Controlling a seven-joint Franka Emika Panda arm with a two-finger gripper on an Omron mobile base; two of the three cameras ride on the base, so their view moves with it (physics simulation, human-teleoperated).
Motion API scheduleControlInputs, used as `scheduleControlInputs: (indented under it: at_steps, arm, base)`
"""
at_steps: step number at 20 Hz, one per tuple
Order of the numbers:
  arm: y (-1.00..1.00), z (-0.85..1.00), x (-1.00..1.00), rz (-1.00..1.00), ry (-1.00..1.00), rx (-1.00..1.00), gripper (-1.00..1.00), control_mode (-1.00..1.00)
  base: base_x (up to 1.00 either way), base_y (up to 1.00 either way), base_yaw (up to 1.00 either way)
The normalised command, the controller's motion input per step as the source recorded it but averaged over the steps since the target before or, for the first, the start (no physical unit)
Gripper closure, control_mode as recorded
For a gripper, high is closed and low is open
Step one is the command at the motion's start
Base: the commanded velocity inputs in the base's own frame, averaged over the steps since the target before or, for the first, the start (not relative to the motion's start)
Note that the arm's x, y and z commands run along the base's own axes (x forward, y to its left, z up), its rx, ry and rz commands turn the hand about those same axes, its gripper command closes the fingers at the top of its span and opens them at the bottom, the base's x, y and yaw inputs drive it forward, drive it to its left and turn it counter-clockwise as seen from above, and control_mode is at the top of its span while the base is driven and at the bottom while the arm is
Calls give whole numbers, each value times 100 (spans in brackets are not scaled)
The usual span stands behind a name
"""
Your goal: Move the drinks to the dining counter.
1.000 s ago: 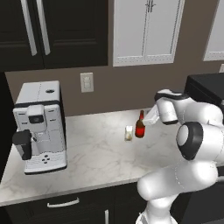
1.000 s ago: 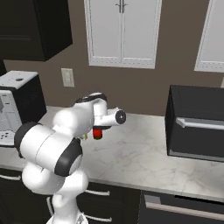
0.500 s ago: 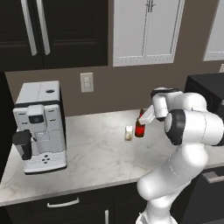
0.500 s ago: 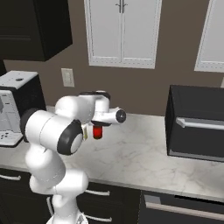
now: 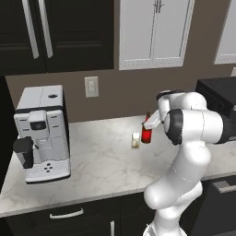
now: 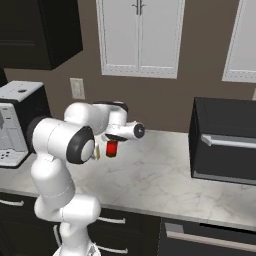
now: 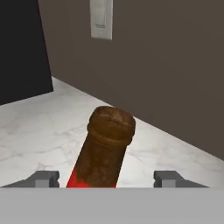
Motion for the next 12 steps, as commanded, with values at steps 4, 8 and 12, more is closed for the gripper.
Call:
scheduleControlInputs:
  at_steps: [4, 8, 12]
  arm:
    - [6, -3, 0, 0, 0, 0, 100, -100]
    - [0, 8, -27, 0, -8, 0, 100, -100]
    - [0, 66, -84, 1, -35, 0, 100, -100]
  base:
    - [0, 0, 0]
    - [0, 0, 0]
    - [0, 0, 0]
